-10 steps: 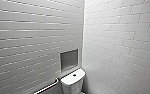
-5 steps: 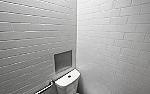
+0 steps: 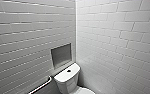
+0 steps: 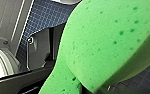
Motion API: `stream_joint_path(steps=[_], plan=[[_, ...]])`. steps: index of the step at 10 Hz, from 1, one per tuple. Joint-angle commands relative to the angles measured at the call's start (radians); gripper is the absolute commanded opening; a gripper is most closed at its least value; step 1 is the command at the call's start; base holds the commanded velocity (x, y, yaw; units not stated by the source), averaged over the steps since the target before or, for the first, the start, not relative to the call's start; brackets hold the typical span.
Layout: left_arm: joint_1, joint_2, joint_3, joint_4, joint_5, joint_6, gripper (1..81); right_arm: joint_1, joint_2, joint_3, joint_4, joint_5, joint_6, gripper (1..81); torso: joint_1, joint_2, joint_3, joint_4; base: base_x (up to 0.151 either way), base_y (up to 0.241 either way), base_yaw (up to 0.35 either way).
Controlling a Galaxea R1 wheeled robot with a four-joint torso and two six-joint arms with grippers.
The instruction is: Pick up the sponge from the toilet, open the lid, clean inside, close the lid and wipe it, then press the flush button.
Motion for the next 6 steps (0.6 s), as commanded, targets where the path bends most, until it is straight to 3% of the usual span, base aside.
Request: stream_joint_path(steps=[1, 6], plan=[[-0.06, -0.002, 0.002, -0.009, 0.09, 0.003, 81.1, 0.034, -0.023, -0.002, -0.015, -0.036, -0.001, 1.0, 0.0, 0.0, 0.0, 0.0, 0.0, 0.0, 0.0], [-0.06, 0.001, 0.002, -0.007, 0.09, 0.005, 81.1, 0.032, -0.023, -0.004, -0.015, -0.036, -0.001, 1.0, -0.004, 0.065, -0.001, 0.0, 0.0, 0.0, 0.0]])
